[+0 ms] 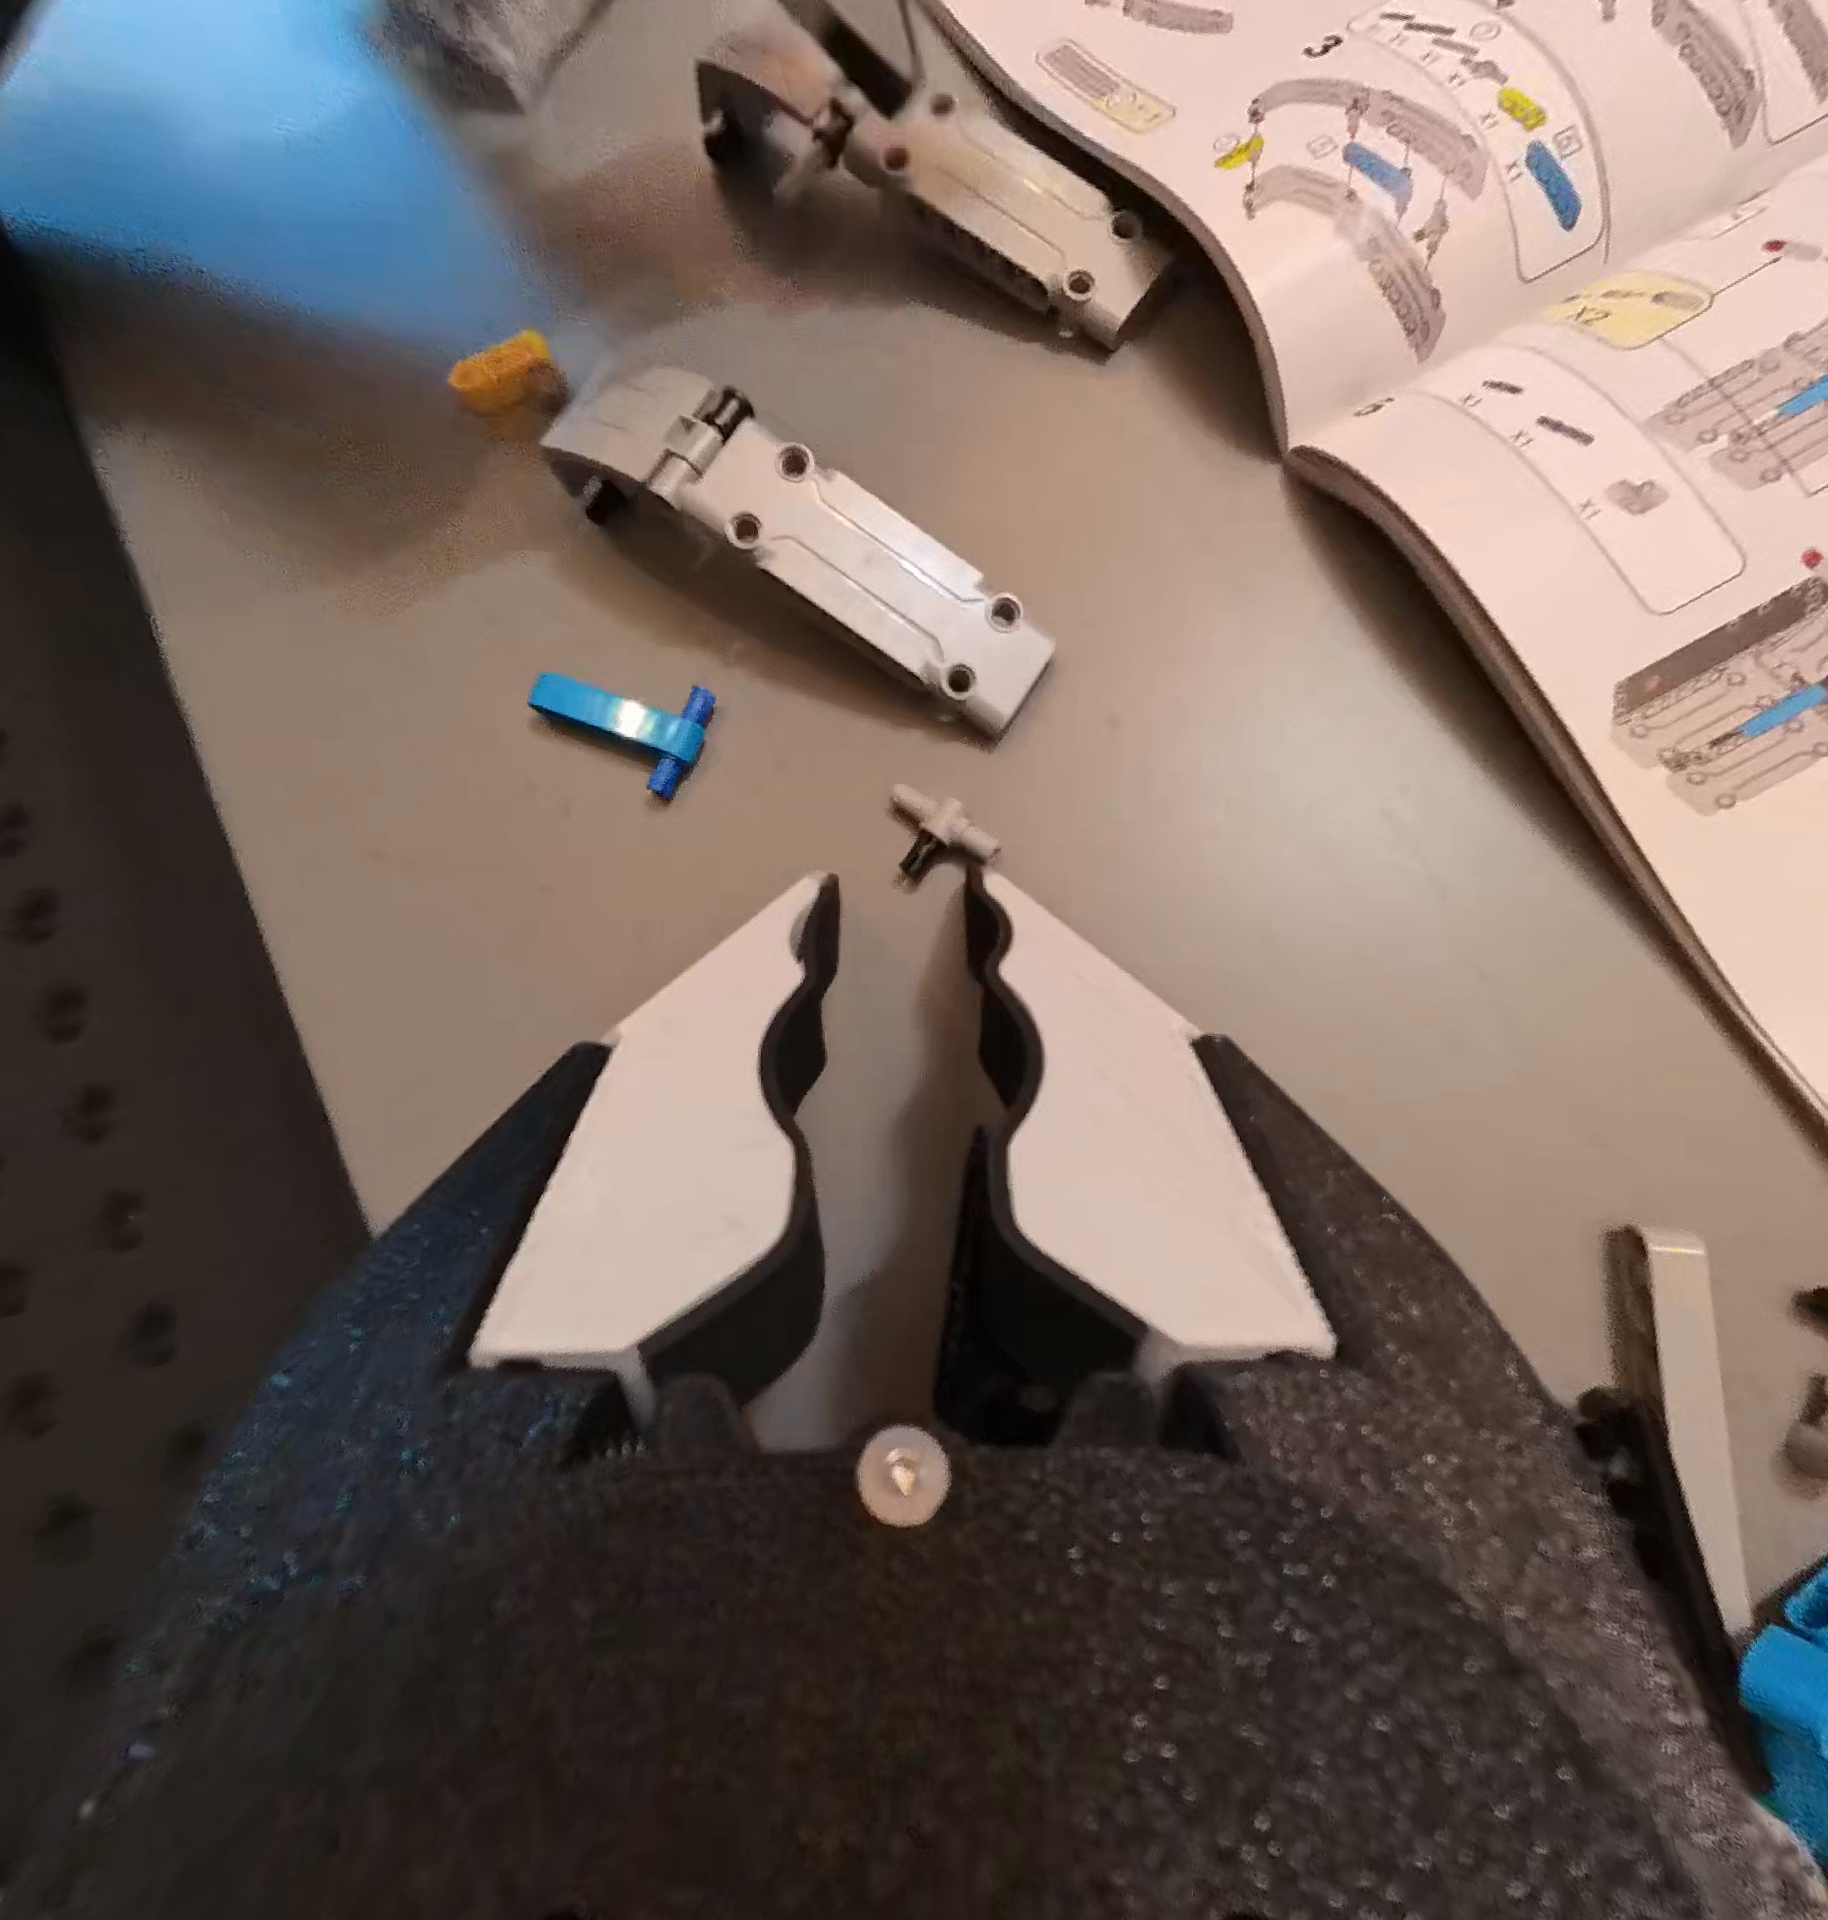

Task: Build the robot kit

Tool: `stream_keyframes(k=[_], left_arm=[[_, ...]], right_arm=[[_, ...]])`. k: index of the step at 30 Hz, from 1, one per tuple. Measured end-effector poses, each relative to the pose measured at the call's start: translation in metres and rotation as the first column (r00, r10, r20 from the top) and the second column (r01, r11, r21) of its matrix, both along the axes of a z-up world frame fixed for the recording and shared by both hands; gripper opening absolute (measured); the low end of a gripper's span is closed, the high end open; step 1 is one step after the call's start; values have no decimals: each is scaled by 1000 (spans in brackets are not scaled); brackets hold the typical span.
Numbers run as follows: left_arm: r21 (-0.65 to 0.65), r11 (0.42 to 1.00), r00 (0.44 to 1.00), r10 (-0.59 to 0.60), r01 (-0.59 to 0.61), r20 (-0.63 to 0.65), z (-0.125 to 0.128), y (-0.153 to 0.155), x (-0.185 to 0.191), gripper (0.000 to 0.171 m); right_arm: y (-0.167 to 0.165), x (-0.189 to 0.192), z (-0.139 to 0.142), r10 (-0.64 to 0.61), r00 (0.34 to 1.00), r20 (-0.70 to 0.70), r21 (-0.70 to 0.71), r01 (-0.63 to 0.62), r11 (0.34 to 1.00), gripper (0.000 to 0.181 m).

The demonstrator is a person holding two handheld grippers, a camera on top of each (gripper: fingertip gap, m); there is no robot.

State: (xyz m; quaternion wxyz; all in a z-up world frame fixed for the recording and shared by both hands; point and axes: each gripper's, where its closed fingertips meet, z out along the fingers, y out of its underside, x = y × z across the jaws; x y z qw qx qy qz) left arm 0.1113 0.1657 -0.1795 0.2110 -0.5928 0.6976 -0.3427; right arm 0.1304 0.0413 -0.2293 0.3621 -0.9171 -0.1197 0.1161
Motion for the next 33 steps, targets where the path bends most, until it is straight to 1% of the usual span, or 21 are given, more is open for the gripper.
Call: stream_keyframes(k=[1,2,3,4,6,8,9,12,15,16,17,19,21,22,24,25,27,29,31,33], left_arm=[[-29,999,999,-37,38,39,12,-19,1,43],[-47,996,996,-72,75,55,18,-37,1,43],[-43,993,993,-112,113,40,17,-54,0,43],[-11,989,989,-144,145,15,11,-67,-1,41],[67,983,985,-171,172,-10,-3,-84,1,38],[49,980,981,-193,194,-14,-12,-101,2,30],[46,978,979,-204,205,-25,-17,-106,0,30],[94,983,987,-156,158,-31,-21,-99,0,29],[55,994,996,-91,92,-15,-16,-96,-2,29],[17,997,997,-73,73,-10,-14,-97,-3,29],[-30,998,998,-60,60,-9,-14,-100,-3,29],[-129,991,1000,-30,30,1,-13,-103,-4,30],[-213,977,1000,19,-16,10,-13,-98,-1,30],[-246,969,1000,25,-22,7,-13,-97,-1,30],[-304,953,1000,13,-5,23,-8,-99,-1,30],[-331,944,999,4,10,41,-3,-102,-1,30],[-391,919,996,-25,54,80,6,-110,-2,30],[-438,893,988,-41,102,146,19,-117,-1,28],[-454,882,980,-46,130,191,27,-120,0,17],[-436,891,979,-37,123,201,26,-117,1,7]], right_arm=[[2,3,-1,-9,999,33,2,9,1000,22],[3,5,-2,-20,998,63,11,19,1000,21],[5,9,-1,-38,995,94,20,36,999,21],[7,11,0,-47,992,116,31,44,999,21],[7,8,-1,-36,993,117,23,33,999,21],[7,6,-2,-32,994,101,14,31,999,19],[7,6,-2,-35,995,90,11,34,999,18],[8,6,-2,-52,996,69,8,51,999,15],[8,6,-2,-41,994,104,18,40,999,14],[8,6,-1,-38,990,132,26,35,999,14],[8,7,0,-34,986,164,37,28,999,1],[9,7,11,-38,976,216,104,16,994,1],[11,3,27,-45,974,222,182,4,983,1],[10,1,29,-38,977,210,183,-1,983,1],[10,-1,29,-35,984,175,190,1,982,1],[11,0,36,-47,986,160,219,10,976,1],[14,0,59,-77,987,139,319,29,947,1],[14,-5,71,-72,987,143,376,13,927,1],[14,-8,75,-70,981,181,404,-9,915,1],[15,-12,78,-64,981,180,422,-18,906,1]])
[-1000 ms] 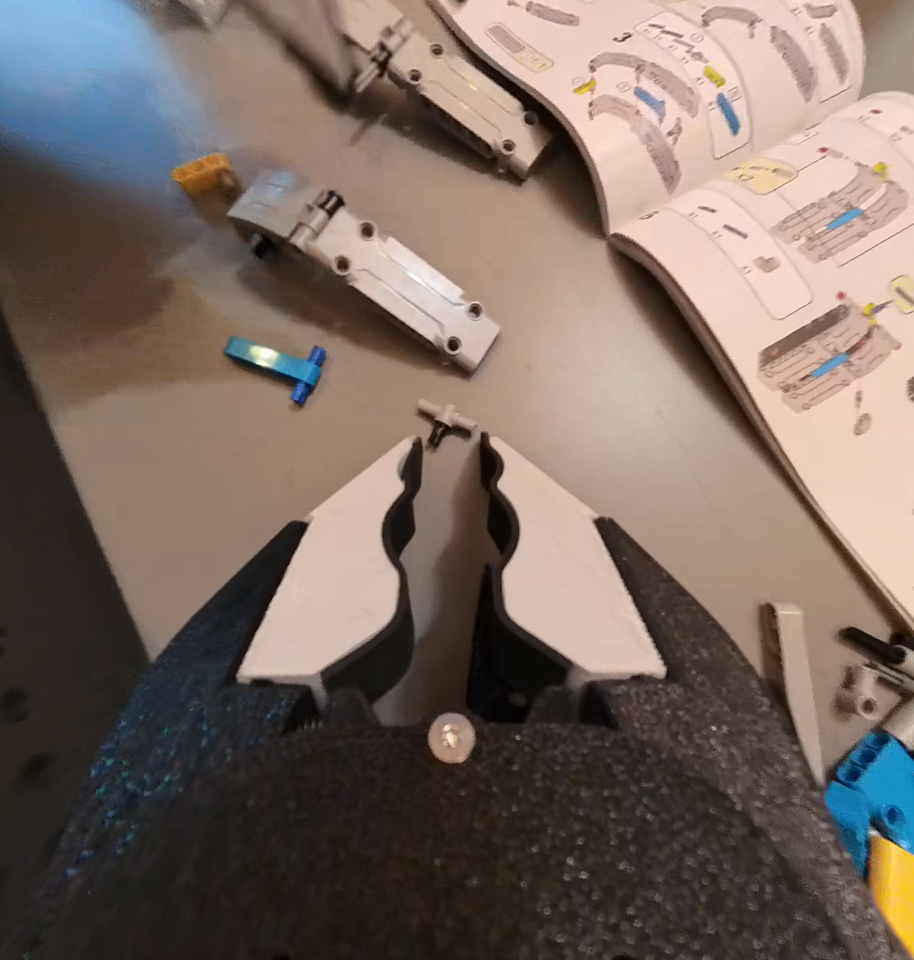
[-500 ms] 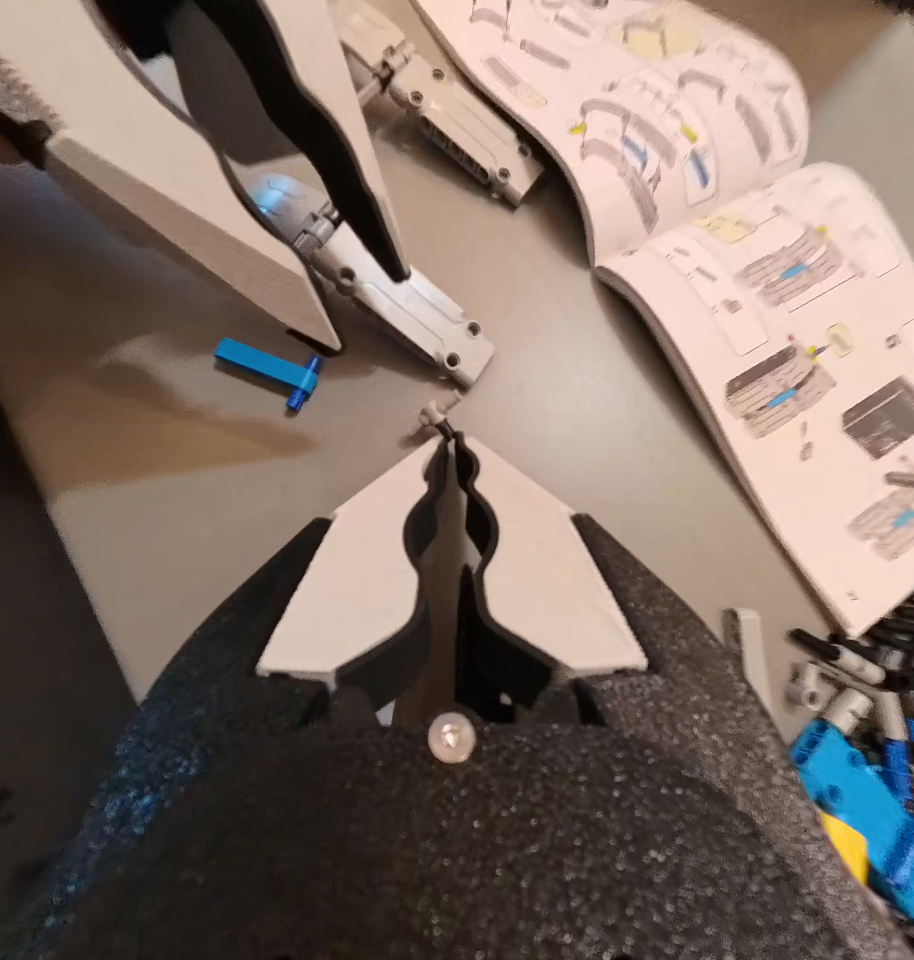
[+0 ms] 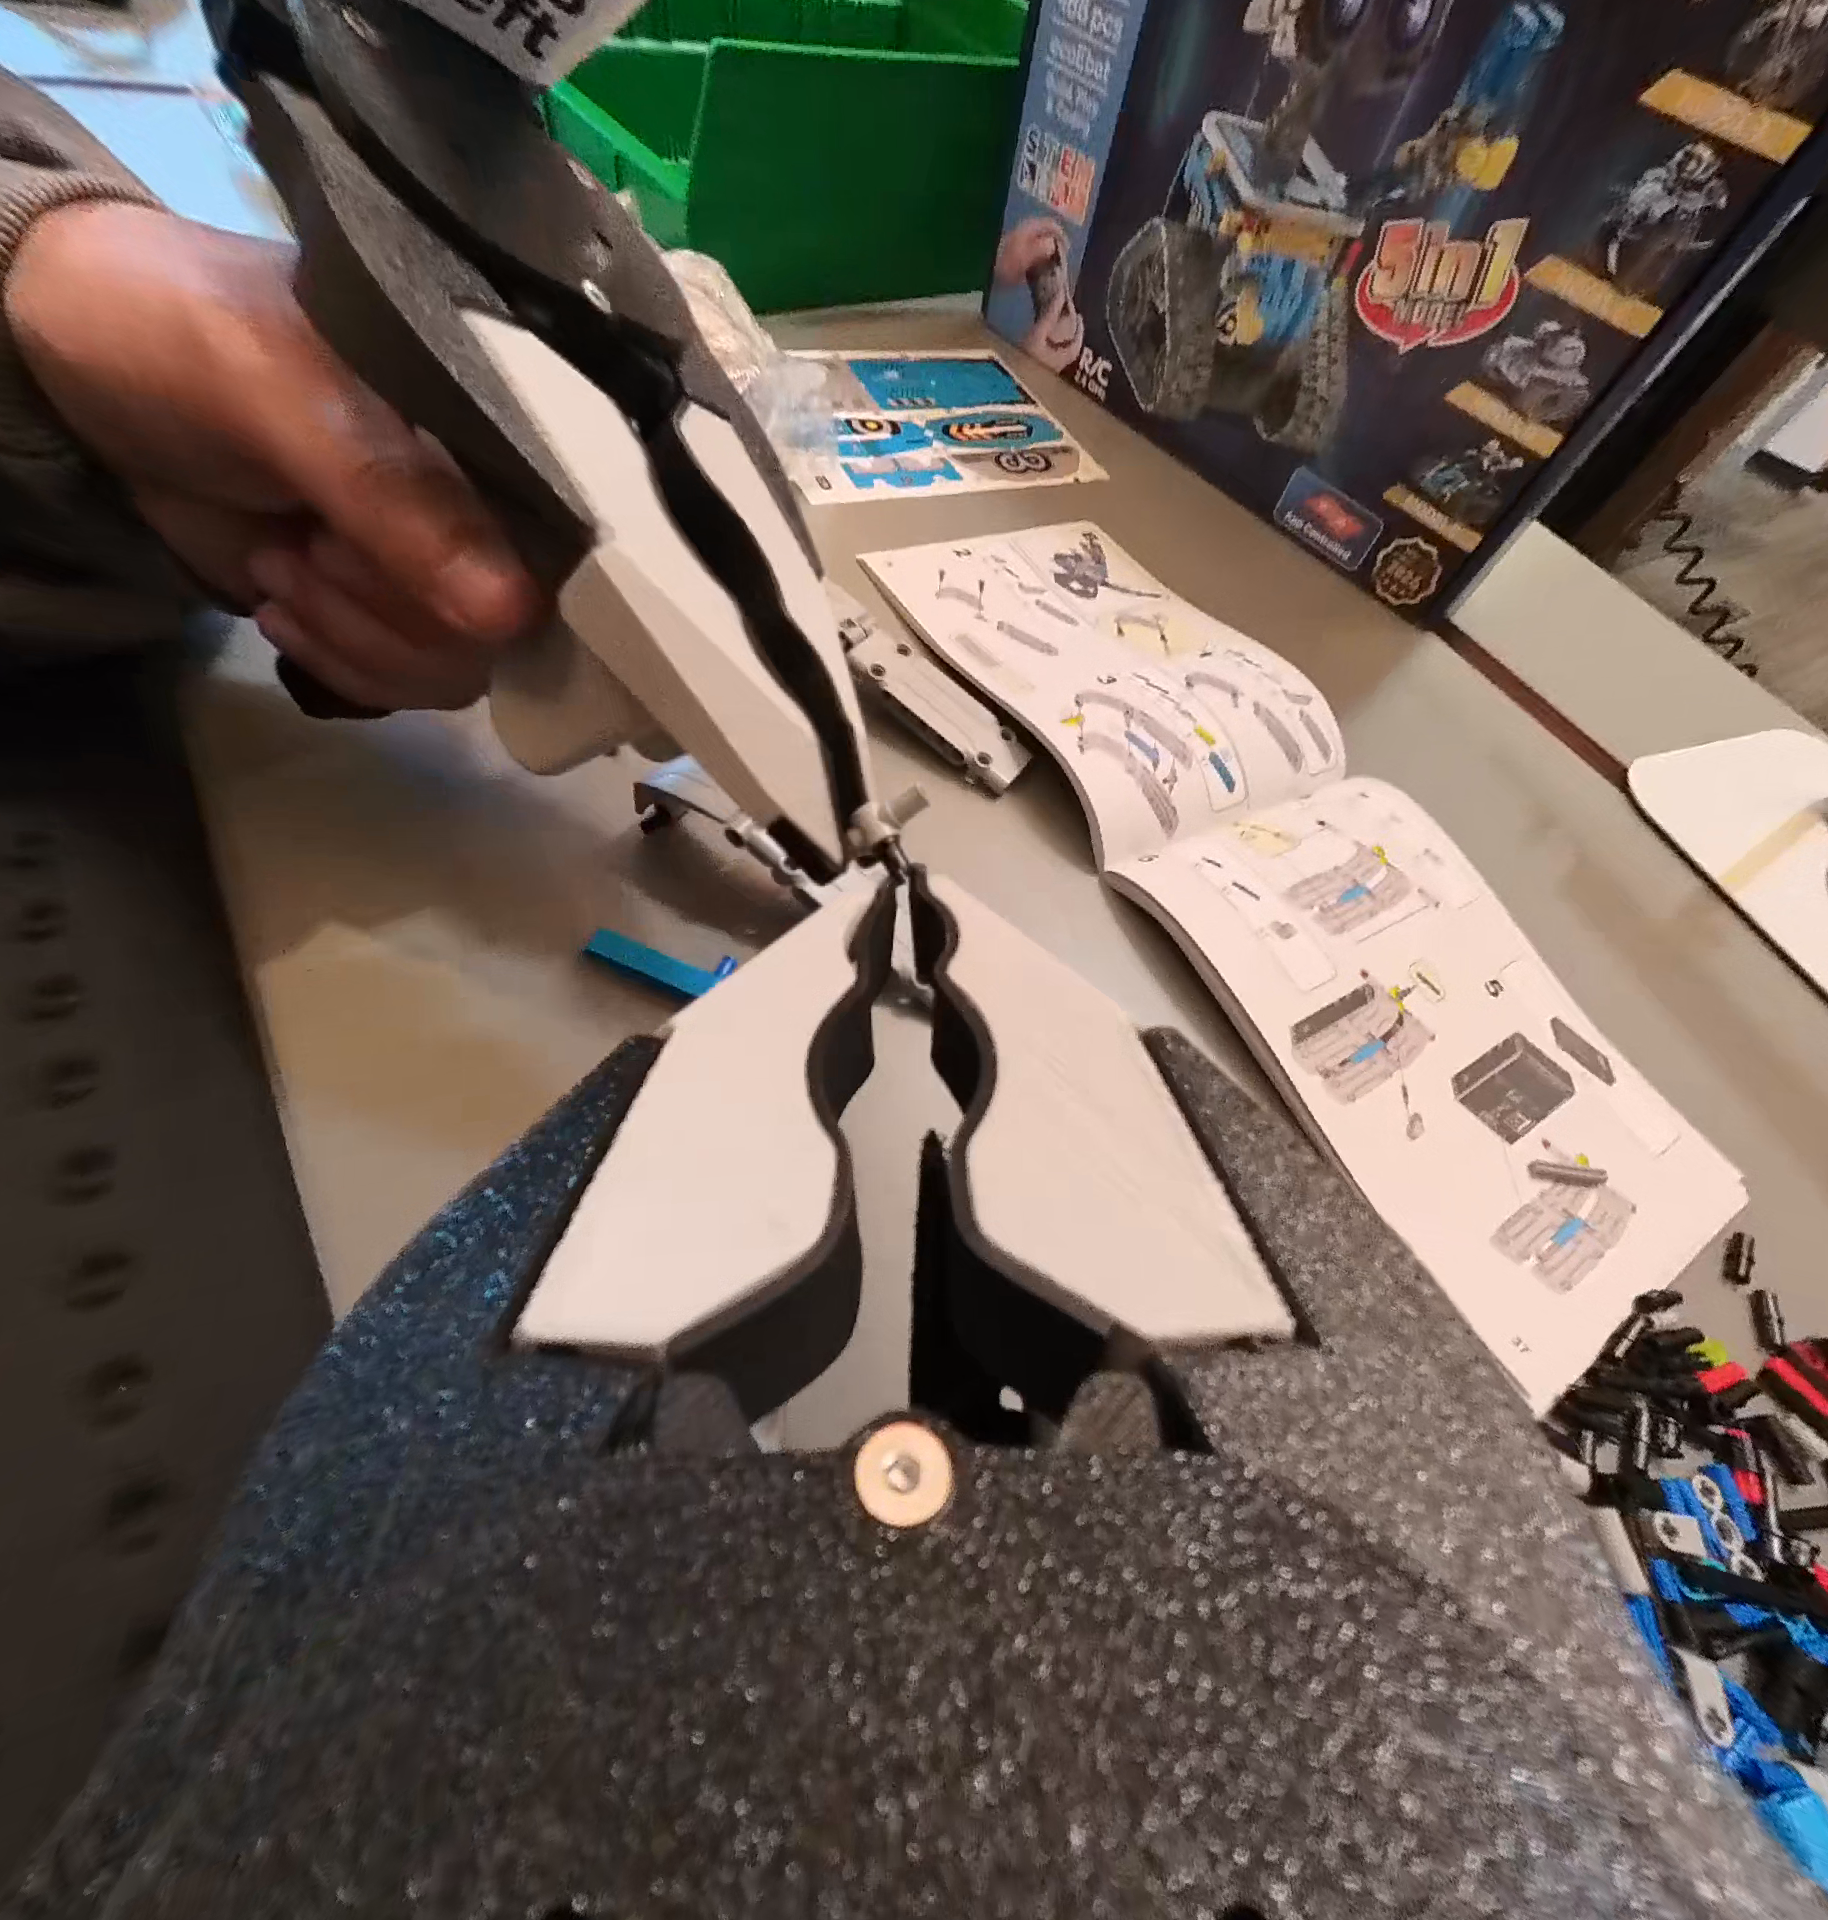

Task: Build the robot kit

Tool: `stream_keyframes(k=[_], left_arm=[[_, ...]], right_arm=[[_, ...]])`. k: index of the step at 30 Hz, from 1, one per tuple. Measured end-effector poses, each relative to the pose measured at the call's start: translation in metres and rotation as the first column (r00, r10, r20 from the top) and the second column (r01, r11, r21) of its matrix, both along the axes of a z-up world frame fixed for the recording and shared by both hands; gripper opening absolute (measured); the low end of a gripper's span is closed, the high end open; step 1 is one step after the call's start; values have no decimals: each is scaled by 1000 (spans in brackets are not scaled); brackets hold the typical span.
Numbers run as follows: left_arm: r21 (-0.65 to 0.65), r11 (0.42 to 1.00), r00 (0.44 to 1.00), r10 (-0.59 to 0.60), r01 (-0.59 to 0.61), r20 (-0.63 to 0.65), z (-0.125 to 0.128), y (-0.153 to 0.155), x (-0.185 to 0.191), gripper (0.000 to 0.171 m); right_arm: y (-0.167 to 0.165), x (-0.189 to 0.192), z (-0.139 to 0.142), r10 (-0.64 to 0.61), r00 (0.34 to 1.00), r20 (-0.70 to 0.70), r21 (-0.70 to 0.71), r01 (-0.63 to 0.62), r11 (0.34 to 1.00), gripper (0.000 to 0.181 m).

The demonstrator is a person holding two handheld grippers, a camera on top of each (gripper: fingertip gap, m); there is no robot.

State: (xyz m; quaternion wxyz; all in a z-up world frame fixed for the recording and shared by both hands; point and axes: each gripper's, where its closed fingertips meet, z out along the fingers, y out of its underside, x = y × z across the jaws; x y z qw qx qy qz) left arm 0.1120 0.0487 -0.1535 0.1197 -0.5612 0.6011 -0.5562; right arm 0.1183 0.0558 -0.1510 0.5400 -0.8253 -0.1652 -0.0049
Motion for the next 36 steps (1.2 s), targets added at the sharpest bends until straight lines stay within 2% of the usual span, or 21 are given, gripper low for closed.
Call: stream_keyframes(k=[5,6,8,11,14,18,20,23,25,30,36], left_arm=[[100,994,999,-36,32,30,-1,0,-5,3],[121,991,998,-57,53,29,-2,-1,-8,3],[152,983,994,-109,103,30,-5,-6,-13,3],[202,966,984,-171,159,44,-4,-14,-19,3],[240,953,980,-197,183,38,-7,-18,-22,3],[260,948,980,-197,184,23,-11,-16,-22,3],[271,943,978,-207,192,28,-11,-17,-23,3],[274,935,968,-246,225,45,-8,-22,-28,3],[265,929,958,-283,259,56,-4,-27,-33,3],[262,906,939,-344,332,4,-13,-34,-43,3],[281,884,925,-377,373,-41,-21,-40,-48,3]], right_arm=[[-2,-6,-2,60,993,-106,-8,-62,998,0],[-3,-9,-5,93,986,-141,-18,-96,995,4],[-7,-18,-6,168,960,-224,-25,-178,984,27],[-14,-25,-1,243,922,-301,-16,-260,966,30],[-14,-18,4,225,912,-343,0,-239,971,27],[-15,-5,-4,175,911,-374,-50,-209,977,20],[-17,-12,-2,210,874,-438,-41,-253,967,23],[-26,-32,5,290,742,-605,-28,-384,923,32],[-31,-41,7,330,708,-624,-17,-435,900,28],[-34,-51,-5,375,792,-482,-58,-456,888,10],[-34,-58,-16,381,815,-436,-110,-469,876,6]])
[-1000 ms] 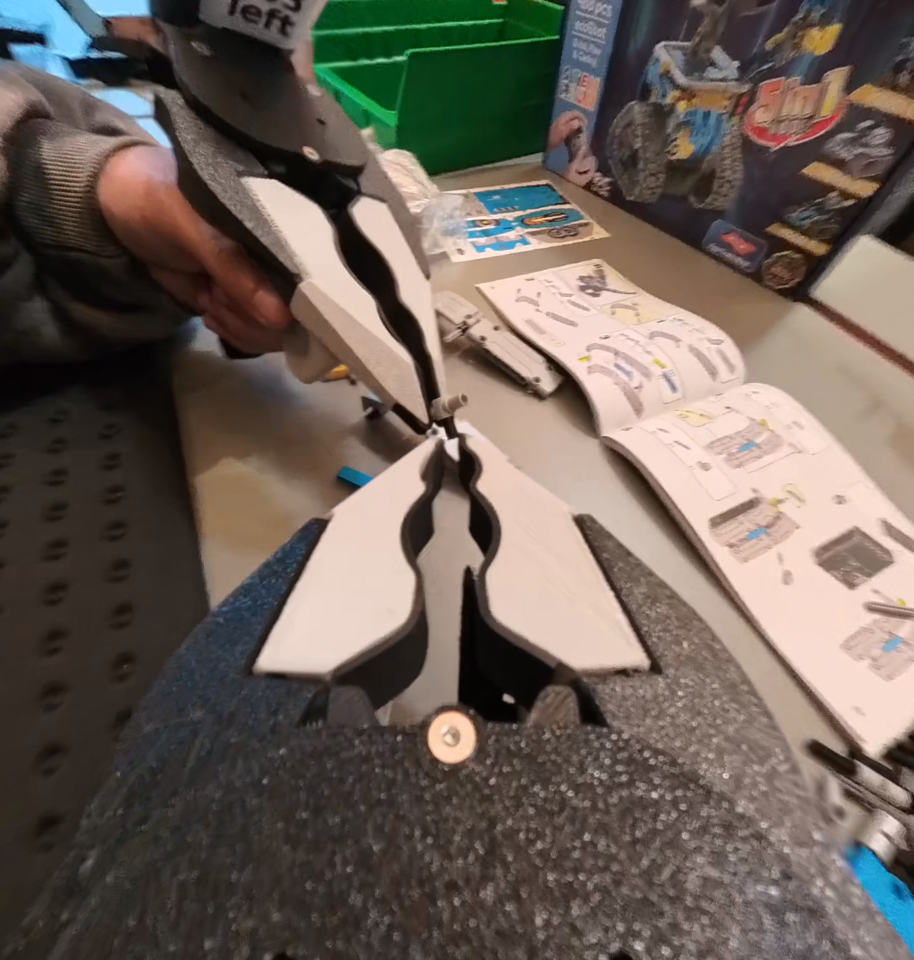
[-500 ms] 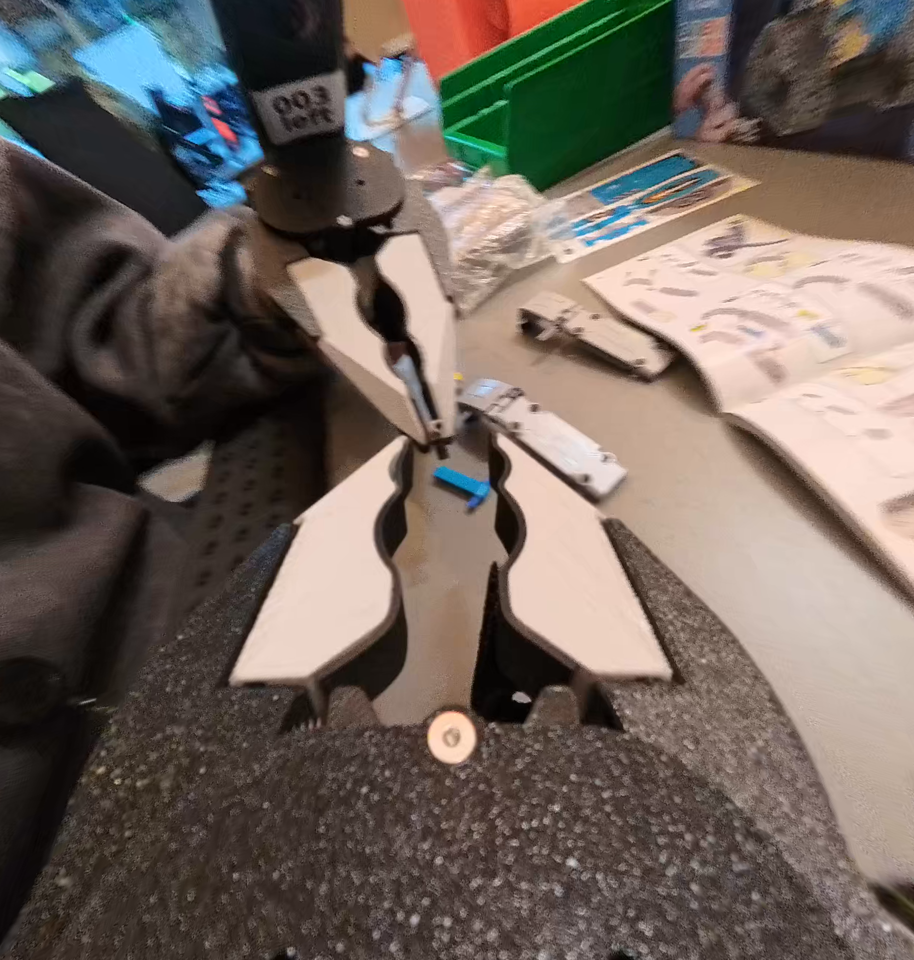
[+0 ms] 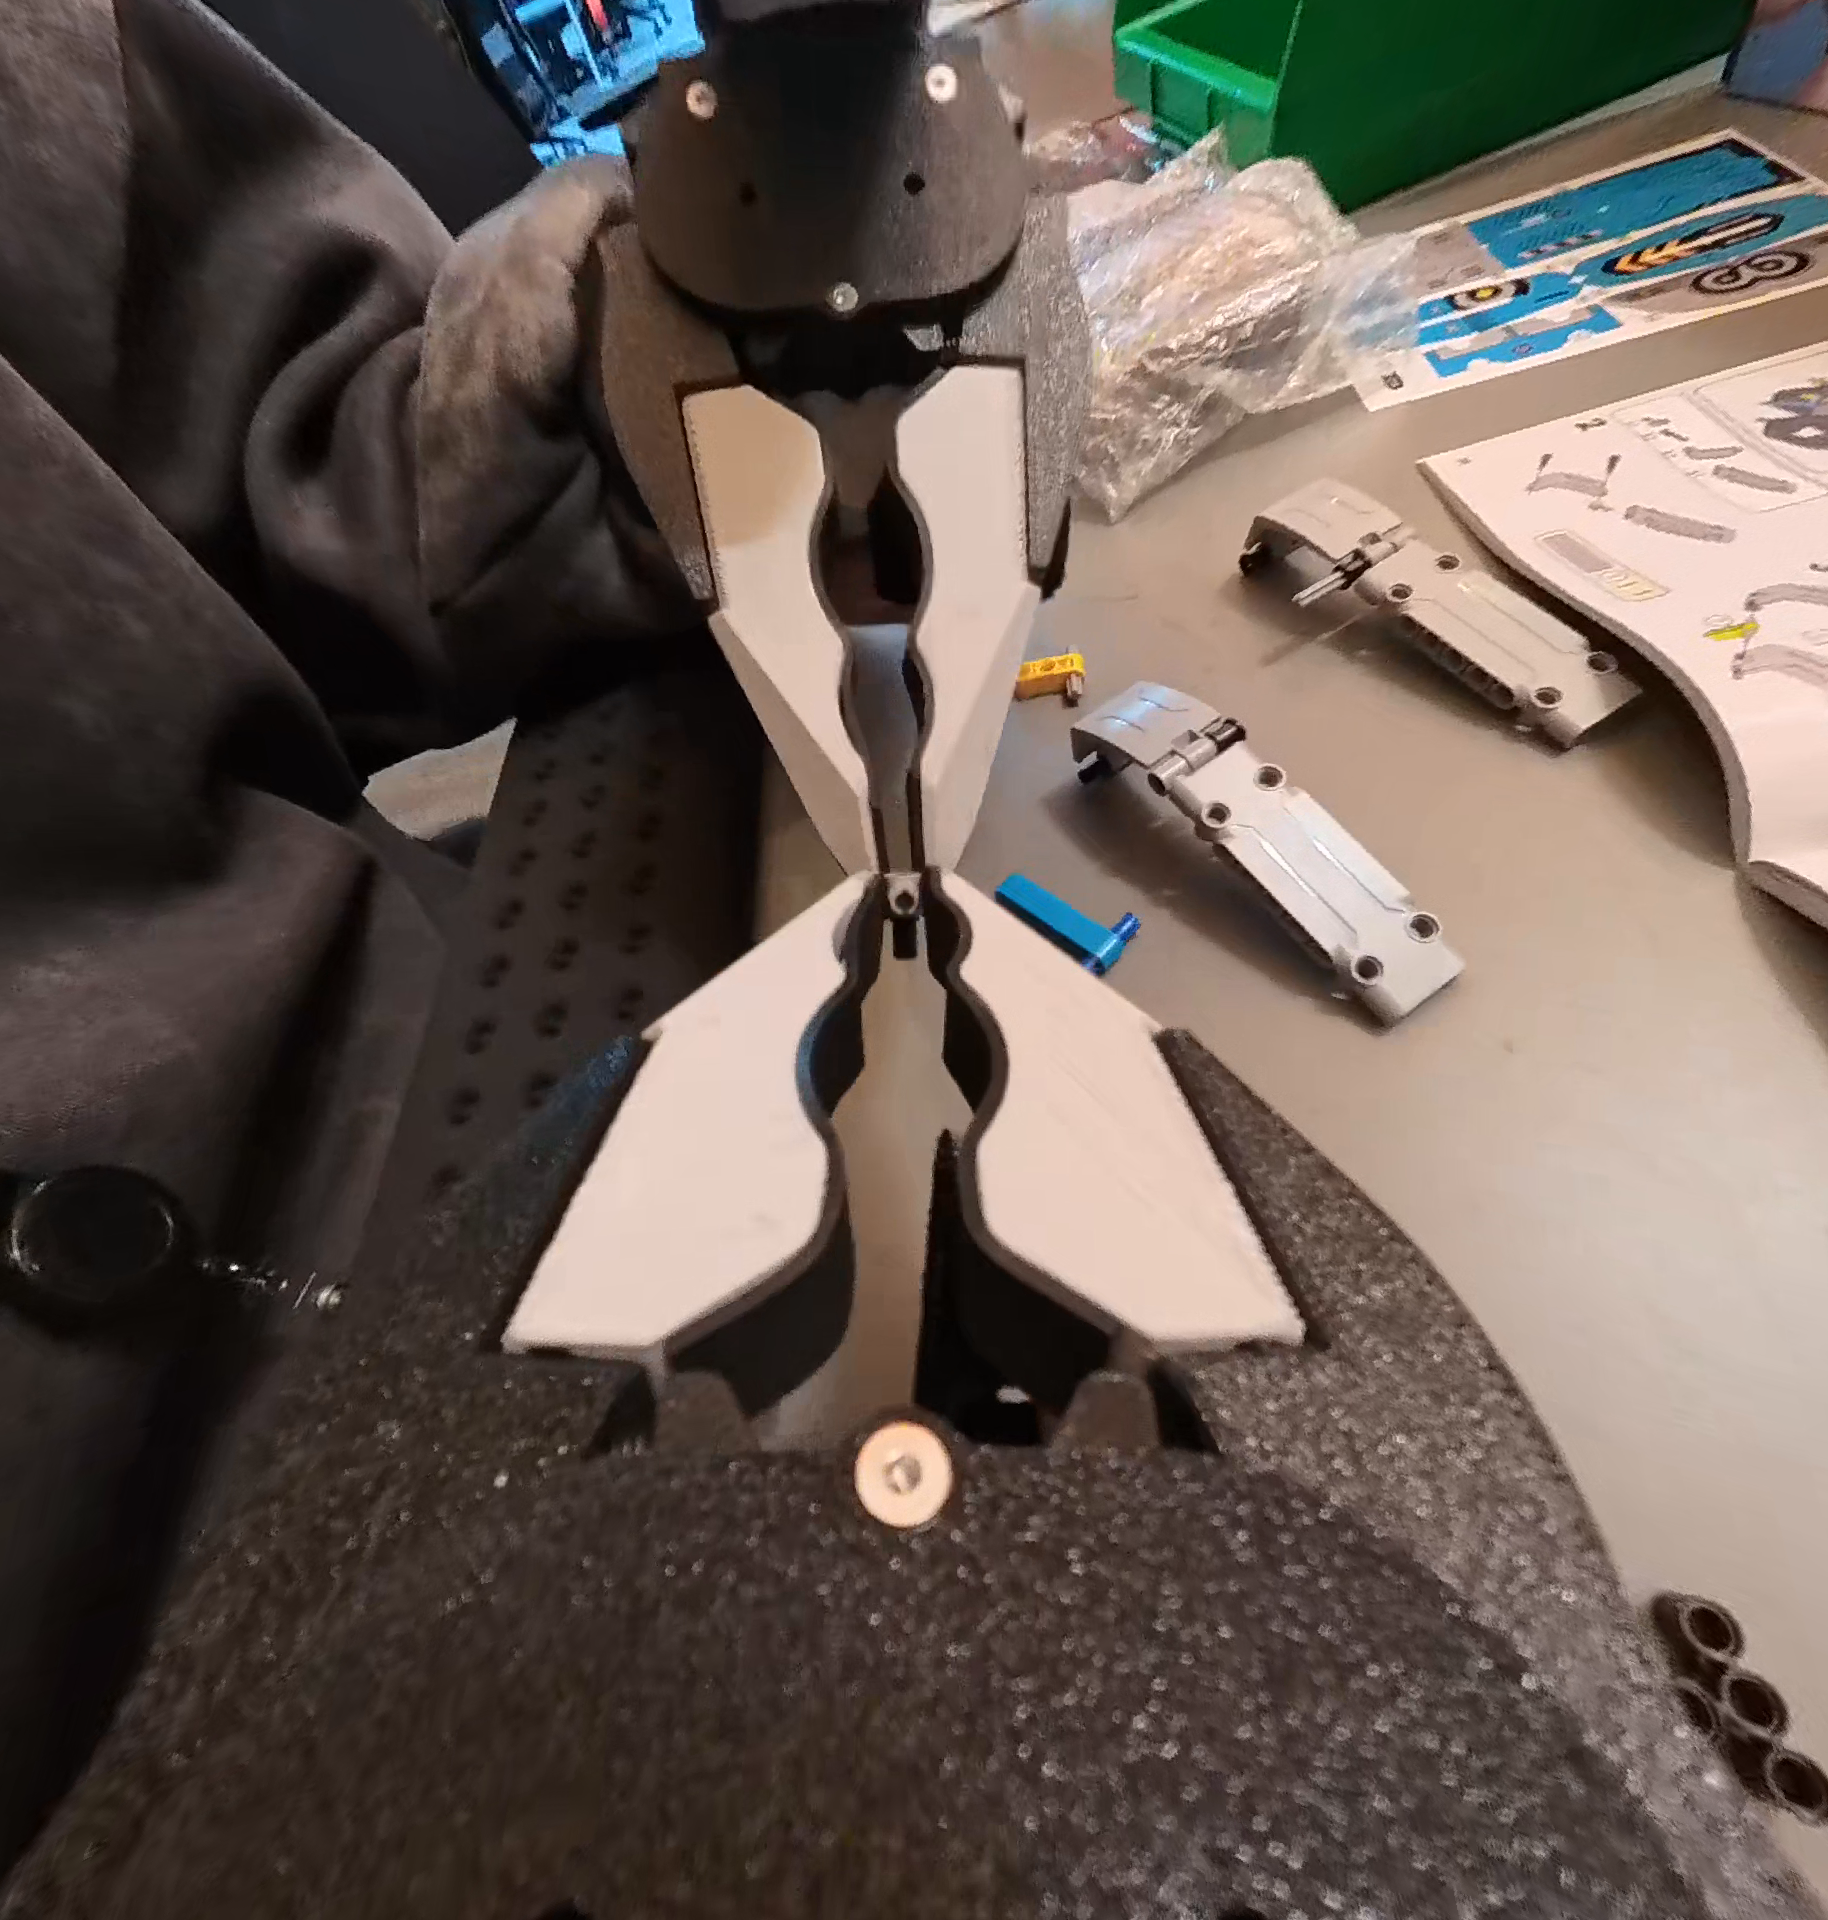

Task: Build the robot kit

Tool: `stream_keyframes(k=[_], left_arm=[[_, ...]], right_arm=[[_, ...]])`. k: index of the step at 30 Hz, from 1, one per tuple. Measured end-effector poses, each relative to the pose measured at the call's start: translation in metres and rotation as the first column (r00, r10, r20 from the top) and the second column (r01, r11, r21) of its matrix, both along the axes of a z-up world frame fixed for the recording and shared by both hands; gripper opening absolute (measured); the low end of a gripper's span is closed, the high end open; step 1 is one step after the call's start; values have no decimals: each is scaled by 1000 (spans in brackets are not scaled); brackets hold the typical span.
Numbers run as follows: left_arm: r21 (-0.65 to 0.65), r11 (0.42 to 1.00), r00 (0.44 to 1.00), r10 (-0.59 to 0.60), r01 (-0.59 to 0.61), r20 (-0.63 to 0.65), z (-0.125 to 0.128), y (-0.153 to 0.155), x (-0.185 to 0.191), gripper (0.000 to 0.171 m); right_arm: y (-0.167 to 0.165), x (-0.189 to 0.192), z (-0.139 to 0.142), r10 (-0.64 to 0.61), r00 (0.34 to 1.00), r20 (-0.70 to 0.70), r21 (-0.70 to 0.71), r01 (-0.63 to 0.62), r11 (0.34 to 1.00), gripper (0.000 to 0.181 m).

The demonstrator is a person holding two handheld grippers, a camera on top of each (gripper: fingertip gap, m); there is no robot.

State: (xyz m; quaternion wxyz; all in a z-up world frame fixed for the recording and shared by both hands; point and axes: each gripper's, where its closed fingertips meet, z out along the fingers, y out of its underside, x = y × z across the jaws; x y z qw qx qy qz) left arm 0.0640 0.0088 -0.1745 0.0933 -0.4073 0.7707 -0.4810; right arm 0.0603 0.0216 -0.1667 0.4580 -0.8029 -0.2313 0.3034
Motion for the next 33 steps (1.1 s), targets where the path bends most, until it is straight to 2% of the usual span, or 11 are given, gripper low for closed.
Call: stream_keyframes(k=[8,11,13,15,18,21,24,26,27,30,33], left_arm=[[-13,1000,1000,9,-9,-7,0,2,0,3],[-38,998,998,59,-58,17,8,10,7,4],[44,985,986,163,-164,33,11,43,16,18],[247,918,949,315,-311,22,3,104,25,33],[445,828,900,424,-340,-101,-19,165,27,45],[476,843,883,402,-252,-243,-40,173,29,45],[517,832,855,407,-202,-321,-54,175,33,46],[543,816,838,428,-198,-338,-60,176,34,37],[547,811,837,438,-209,-328,-60,176,36,24],[529,800,812,494,-284,-311,-54,177,37,24],[402,816,819,528,-415,-226,-17,159,41,24]], right_arm=[[1,-1,-1,-2,1000,3,-12,2,1000,6],[7,7,6,-54,998,12,27,53,998,6],[14,16,12,-120,992,42,83,116,990,6],[21,28,19,-203,978,45,130,196,972,5],[27,39,19,-282,956,82,160,267,950,6],[29,41,14,-302,947,106,161,283,946,6],[29,42,18,-316,942,114,190,292,937,6],[28,44,18,-322,940,113,192,297,935,6],[28,45,18,-324,939,114,191,299,935,6],[28,49,24,-354,928,116,228,322,919,6],[26,52,45,-391,913,116,346,331,878,6]])
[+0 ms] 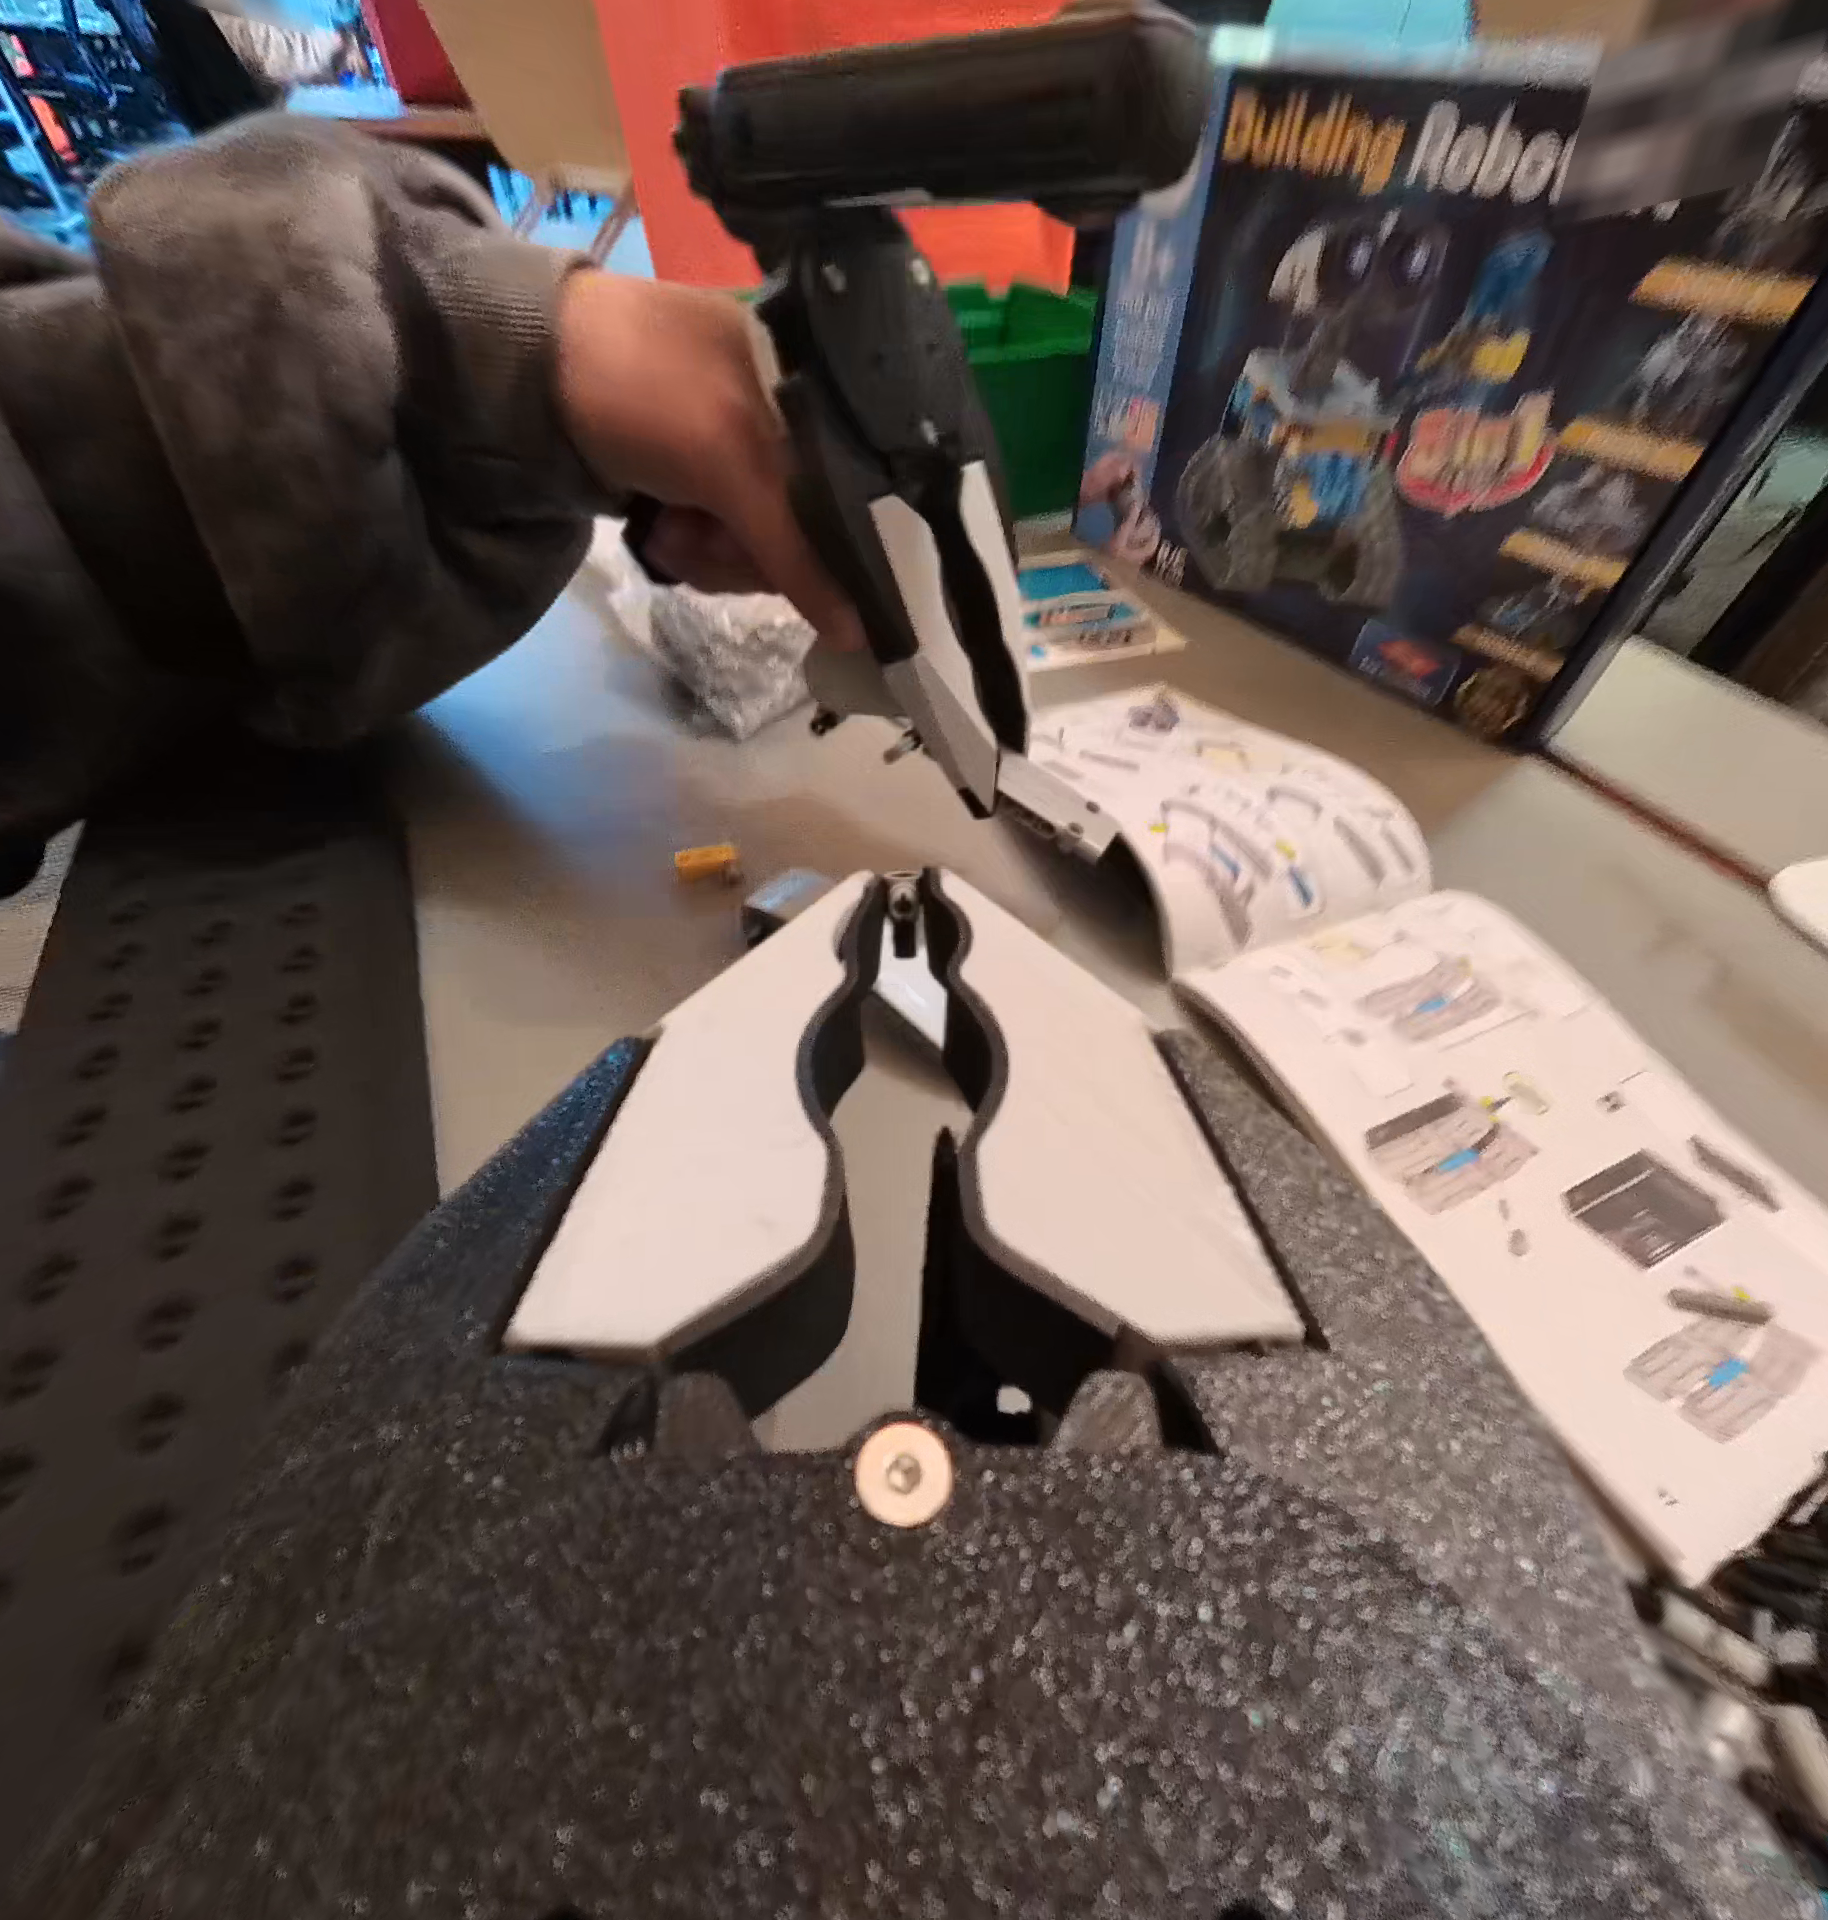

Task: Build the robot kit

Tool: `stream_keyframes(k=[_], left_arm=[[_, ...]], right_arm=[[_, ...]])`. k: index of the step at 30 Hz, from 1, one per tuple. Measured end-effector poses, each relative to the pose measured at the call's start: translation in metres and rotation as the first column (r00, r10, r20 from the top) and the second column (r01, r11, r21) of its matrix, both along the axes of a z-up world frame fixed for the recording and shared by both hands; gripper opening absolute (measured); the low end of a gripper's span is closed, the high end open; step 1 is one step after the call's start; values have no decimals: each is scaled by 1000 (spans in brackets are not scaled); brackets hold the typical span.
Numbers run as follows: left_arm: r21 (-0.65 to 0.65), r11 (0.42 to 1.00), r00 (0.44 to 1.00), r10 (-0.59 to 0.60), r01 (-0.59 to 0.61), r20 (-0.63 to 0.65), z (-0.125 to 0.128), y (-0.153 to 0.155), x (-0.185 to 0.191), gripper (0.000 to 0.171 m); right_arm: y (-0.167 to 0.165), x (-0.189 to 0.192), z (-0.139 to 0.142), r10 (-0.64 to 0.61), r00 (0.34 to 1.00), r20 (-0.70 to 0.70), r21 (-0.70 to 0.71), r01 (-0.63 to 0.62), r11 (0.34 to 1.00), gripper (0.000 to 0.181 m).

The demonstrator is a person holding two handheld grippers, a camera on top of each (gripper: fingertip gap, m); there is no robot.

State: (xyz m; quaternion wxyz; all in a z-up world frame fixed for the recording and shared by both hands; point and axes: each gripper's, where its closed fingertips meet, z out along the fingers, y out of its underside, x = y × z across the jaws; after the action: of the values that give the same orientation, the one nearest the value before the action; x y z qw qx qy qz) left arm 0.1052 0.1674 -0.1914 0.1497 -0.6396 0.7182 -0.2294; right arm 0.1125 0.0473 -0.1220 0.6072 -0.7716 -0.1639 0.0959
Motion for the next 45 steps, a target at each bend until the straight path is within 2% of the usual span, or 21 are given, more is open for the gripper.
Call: stream_keyframes(k=[3,5,6,7,9,11,14,16,23,28,34,42,45], left_arm=[[-84,994,983,86,-73,161,49,-20,-8,24],[-13,990,972,141,-141,186,58,-16,-23,24],[-69,987,964,157,-145,213,62,-24,-26,24],[-178,975,952,177,-135,248,67,-38,-26,24],[-411,907,921,234,-92,310,77,-70,-21,24],[-537,839,896,301,-87,326,75,-88,-18,24],[-602,790,880,362,-115,307,53,-101,-15,24],[-637,764,887,361,-104,287,40,-111,-15,24],[-627,770,882,371,-119,289,34,-112,-14,24],[-645,754,881,383,-126,276,31,-108,-15,24],[-612,779,879,381,-138,287,31,-110,-13,24],[-639,758,877,390,-132,281,31,-112,-12,24],[-598,789,881,377,-143,286,28,-111,-12,24]], right_arm=[[-4,-1,22,-26,996,83,143,14,990,6],[-4,-4,26,-32,993,113,176,12,984,6],[-4,-6,28,-36,993,112,185,15,983,6],[-3,-8,30,-36,994,105,191,15,982,6],[0,-16,32,-34,995,96,197,15,980,6],[3,-21,30,-58,992,110,193,36,981,5],[5,-25,21,-68,985,157,155,43,987,6],[7,-21,9,-83,977,198,103,64,993,6],[9,-17,-10,-68,970,233,5,69,998,6],[10,-14,-12,-87,966,244,-2,90,996,6],[11,-15,-15,-86,961,263,-10,92,996,6],[10,-7,-7,-128,960,249,23,126,992,6],[12,-9,-14,-111,960,258,-6,117,993,6]])
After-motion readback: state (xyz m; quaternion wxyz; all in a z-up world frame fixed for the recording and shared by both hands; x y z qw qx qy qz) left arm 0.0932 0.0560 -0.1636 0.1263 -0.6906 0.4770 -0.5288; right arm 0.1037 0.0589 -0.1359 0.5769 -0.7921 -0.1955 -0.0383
